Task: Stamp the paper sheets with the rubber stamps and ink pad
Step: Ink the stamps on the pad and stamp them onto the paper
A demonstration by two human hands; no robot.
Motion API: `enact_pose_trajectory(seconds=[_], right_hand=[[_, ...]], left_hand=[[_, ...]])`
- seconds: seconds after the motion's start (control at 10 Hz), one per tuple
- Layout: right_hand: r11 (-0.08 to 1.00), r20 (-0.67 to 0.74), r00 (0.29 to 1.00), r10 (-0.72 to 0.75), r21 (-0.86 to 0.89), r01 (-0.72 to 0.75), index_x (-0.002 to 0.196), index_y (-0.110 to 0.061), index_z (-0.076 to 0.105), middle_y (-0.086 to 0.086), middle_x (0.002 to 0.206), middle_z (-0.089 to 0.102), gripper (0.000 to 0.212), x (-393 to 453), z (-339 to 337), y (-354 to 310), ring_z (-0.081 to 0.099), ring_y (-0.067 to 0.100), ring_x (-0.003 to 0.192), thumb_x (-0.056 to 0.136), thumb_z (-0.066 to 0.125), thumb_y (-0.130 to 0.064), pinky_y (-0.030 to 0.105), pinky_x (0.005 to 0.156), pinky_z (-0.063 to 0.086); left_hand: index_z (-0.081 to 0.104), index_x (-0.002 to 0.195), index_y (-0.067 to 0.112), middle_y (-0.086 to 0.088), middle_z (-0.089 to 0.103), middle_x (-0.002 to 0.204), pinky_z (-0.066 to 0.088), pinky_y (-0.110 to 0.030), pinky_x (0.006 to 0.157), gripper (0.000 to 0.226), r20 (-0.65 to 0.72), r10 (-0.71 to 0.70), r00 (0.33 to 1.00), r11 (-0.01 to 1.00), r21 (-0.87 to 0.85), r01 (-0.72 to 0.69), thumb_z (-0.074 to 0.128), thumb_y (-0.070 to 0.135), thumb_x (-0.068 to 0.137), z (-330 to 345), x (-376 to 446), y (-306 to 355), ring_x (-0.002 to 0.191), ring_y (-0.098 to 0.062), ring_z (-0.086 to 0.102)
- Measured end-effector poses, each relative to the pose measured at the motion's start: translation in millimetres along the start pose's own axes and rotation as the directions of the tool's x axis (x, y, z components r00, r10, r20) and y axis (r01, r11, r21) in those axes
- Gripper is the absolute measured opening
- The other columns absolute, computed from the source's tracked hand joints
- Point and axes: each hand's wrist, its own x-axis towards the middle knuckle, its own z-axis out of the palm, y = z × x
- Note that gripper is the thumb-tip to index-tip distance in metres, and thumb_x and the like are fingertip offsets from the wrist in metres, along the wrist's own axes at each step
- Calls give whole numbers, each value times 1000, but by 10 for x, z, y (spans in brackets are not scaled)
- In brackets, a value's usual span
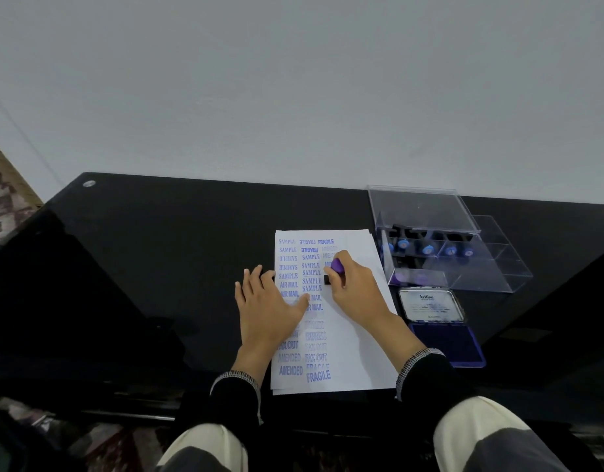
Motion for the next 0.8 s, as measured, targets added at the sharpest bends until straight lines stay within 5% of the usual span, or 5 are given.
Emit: enact_pose_trajectory(seconds=[0.4, 0.5, 0.6, 0.8], right_hand=[[991, 74, 990, 117, 60, -121, 98, -12, 46, 1, 75, 52, 15, 54, -184, -41, 47, 13, 62, 99, 48, -27, 16, 56, 38], [963, -123, 962, 244, 150, -225, 93, -12, 47, 0, 70, 51, 14, 36, -319, 33, 46, 9, 61, 100, 47, -24, 12, 52, 35], [919, -170, 926, 338, 271, -286, 93, -10, 50, 15, 78, 61, 17, 22, -390, 97, 54, 18, 67, 100, 45, -24, 17, 56, 39], [872, -200, 898, 392, 392, -293, 92, -5, 52, 19, 83, 63, 21, 21, -397, 73, 49, 9, 61, 101, 44, -22, 7, 52, 38]], left_hand=[[33, 141, 14, -7, 23, 157, 5, -45, 120, 83, 7, -3, 1000, 1000, 4, 3, 55, 69, 81, -11, -1, 9, 149, -27, 9], [36, 140, 13, -8, 24, 157, 5, -46, 120, 82, 3, 3, 1000, 1000, -15, -3, 55, 68, 82, -19, -7, 12, 149, -27, 10], [35, 140, 13, -7, 24, 157, 4, -46, 120, 82, 10, 4, 1000, 1000, -12, -4, 54, 69, 82, -20, -5, 12, 149, -27, 9], [35, 139, 13, -8, 24, 157, 5, -46, 120, 82, 11, 4, 1000, 1000, -23, -4, 55, 68, 82, -18, -6, 11, 149, -28, 9]])
